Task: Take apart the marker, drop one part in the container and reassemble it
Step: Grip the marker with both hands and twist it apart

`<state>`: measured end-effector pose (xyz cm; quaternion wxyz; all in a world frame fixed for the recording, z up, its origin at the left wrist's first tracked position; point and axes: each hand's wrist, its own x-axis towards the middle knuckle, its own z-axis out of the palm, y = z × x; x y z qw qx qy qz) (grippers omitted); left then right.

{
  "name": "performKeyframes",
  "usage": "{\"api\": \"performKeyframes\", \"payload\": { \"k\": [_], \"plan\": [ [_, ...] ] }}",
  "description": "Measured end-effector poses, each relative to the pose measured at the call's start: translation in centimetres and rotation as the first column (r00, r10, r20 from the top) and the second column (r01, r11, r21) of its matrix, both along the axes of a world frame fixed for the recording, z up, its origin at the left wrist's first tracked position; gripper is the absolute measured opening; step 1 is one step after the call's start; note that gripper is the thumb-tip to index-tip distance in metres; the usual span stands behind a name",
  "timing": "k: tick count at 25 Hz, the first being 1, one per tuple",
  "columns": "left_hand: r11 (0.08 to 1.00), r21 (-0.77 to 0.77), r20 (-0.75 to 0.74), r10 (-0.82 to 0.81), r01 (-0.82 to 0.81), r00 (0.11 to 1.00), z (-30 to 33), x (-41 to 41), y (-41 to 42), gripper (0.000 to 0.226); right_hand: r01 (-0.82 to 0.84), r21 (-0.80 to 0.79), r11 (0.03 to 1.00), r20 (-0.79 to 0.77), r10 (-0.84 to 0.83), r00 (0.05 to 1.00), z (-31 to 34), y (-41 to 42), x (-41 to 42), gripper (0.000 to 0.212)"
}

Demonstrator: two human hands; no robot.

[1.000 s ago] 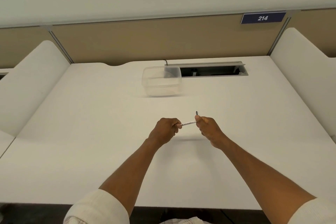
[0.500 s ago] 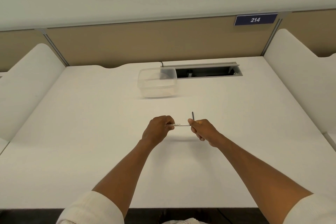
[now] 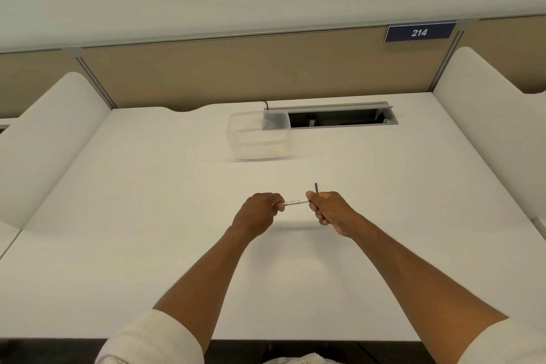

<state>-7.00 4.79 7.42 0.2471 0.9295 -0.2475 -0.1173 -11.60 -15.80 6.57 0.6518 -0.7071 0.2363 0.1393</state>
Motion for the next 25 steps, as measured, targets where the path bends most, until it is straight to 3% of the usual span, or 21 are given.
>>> {"api": "performKeyframes", "payload": {
  "k": [3,8,13,19,23,25],
  "plan": [
    [1.000,-0.003,-0.065,-0.017,0.016,0.998,-0.3,0.1,0.2,0.032,-0.028,-0.038,0.999,0.030,0.029,0.999,-0.4,-0.5,0.1,0.040],
    [1.000,-0.014,-0.049,-0.022,0.022,0.999,-0.2,0.3,0.1,0.028,-0.086,-0.121,0.989,0.107,0.100,0.989,-0.5,-0.9,0.1,0.038],
    [1.000,-0.002,-0.059,-0.022,0.022,0.998,0.1,0.5,0.7,0.026,-0.145,-0.097,0.985,0.188,0.162,0.969,-0.2,-1.2,0.1,0.014],
    [1.000,0.001,-0.029,0.010,-0.010,1.000,0.7,0.7,0.7,0.027,-0.119,-0.114,0.986,0.090,0.129,0.987,0.3,-1.0,0.4,0.041],
    [1.000,0.004,-0.025,0.016,-0.016,1.000,0.4,0.3,0.9,0.026,-0.131,-0.094,0.987,0.156,0.144,0.977,0.0,-1.1,0.3,0.018],
    [1.000,0.003,-0.025,0.024,-0.024,0.999,0.3,0.3,0.9,0.026,-0.112,-0.075,0.991,0.157,0.123,0.980,0.1,-1.1,0.2,0.017]
  ]
}}
